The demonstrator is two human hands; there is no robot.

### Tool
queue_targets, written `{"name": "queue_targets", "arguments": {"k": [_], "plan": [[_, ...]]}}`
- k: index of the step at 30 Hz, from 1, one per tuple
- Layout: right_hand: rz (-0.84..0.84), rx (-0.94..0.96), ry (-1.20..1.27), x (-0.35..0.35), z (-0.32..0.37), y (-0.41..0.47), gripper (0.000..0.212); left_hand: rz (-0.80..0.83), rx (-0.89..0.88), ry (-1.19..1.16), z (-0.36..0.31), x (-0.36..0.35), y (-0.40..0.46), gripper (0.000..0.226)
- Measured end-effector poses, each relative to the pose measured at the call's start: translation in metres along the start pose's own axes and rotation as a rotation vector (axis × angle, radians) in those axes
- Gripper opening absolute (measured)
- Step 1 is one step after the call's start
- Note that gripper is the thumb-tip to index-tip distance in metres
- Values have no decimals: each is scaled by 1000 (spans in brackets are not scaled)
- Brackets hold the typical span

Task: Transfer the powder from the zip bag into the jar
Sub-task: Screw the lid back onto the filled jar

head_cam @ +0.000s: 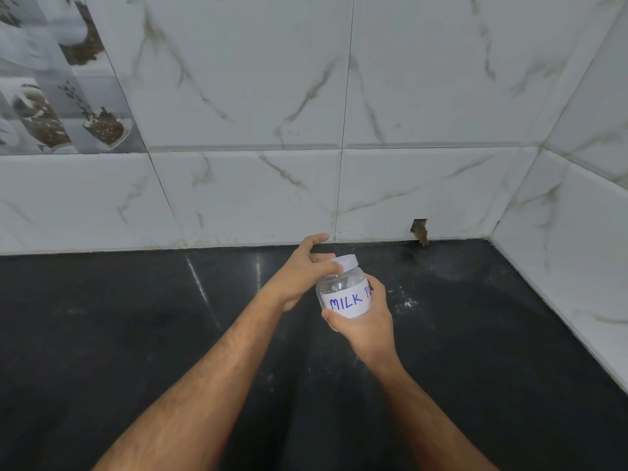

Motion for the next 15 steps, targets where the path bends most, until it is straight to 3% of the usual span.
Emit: {"name": "queue_targets", "arguments": {"k": [5, 8, 15], "plan": [[-29, 12, -48, -5, 3, -3, 105, -103, 17, 89, -3, -5, -4, 89], [-5, 19, -76, -9, 4, -4, 109, -179, -3, 81, -3, -2, -5, 82], [73, -2, -99, -14, 3, -3, 103, -180, -52, 83, -1, -1, -7, 65]]}}
Point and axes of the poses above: each hand's wrist, its own y-axis towards the middle knuckle, its own x-axis out of the back of the hand, z = x × y, the point moved 8 cm from there along y, towards the middle knuckle, and after that the axes turned 15 degrees about y, right-handed, at the moved point
